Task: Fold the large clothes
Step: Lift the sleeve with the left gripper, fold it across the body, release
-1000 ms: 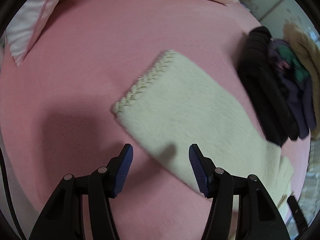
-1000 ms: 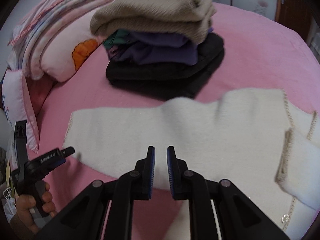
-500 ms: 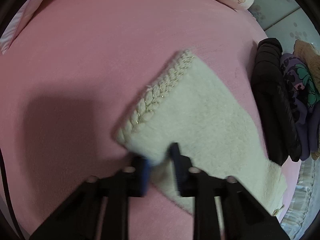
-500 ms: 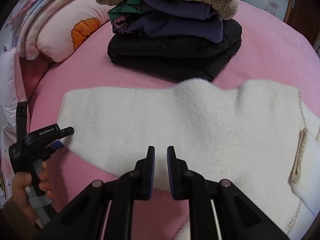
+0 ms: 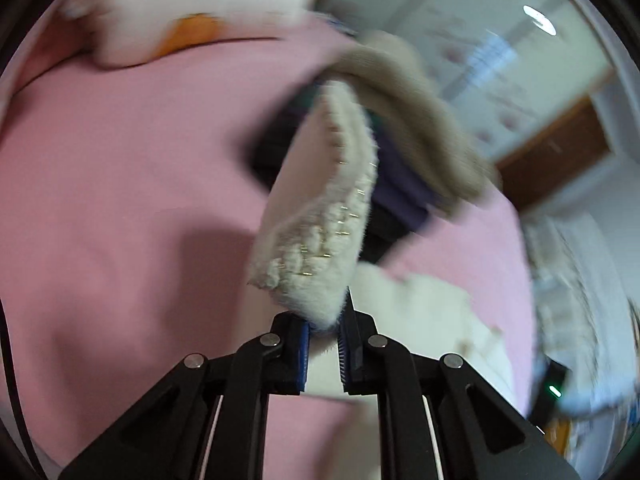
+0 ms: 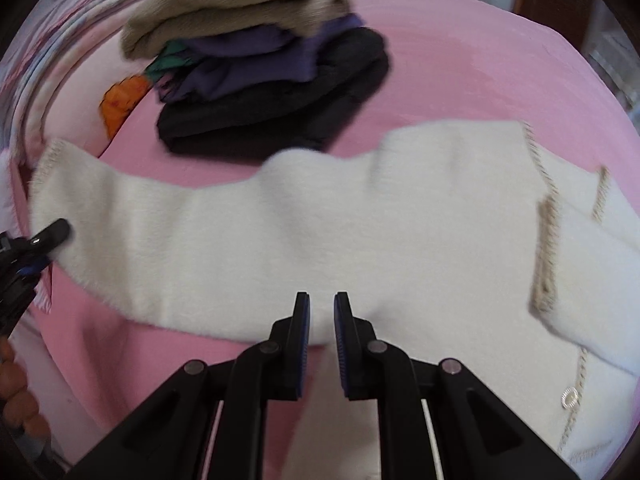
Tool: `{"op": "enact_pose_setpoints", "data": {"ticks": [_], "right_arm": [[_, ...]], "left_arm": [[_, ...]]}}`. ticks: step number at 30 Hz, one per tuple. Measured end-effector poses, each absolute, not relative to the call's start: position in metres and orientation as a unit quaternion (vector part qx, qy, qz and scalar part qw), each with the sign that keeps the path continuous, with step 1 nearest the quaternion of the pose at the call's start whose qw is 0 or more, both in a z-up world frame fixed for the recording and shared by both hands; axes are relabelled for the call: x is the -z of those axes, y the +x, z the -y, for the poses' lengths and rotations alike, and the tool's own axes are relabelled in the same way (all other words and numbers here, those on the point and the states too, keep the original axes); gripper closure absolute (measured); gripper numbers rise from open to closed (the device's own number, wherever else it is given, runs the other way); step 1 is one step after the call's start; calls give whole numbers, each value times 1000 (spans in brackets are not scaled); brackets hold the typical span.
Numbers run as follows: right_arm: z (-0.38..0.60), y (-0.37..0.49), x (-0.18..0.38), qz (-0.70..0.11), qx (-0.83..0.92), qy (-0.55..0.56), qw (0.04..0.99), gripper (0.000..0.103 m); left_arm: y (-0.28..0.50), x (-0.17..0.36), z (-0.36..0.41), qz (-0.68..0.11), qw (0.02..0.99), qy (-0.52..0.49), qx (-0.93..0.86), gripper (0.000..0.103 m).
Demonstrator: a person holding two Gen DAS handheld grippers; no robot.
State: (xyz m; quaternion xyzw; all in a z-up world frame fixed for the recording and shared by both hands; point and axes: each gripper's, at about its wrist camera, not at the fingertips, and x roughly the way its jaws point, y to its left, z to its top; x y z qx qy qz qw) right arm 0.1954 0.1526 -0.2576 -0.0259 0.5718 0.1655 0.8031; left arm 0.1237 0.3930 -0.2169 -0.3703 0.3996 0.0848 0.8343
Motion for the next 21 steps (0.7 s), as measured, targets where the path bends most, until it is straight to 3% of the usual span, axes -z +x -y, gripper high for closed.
{"op": "enact_pose_setpoints", "data": {"ticks": [9,17,21], "right_arm": [[-18,199,244,-554,-39,43,831,91],[60,185,253,-560,9,56,827,91],[74,178,262,-576,-10,73,814,91]], "left_arm": [[195,223,-218,-451,824,-329,94,95],[233,317,-131,-550,790,-258,79,94],[223,342,-122,-584,772,-243,65,87]]}}
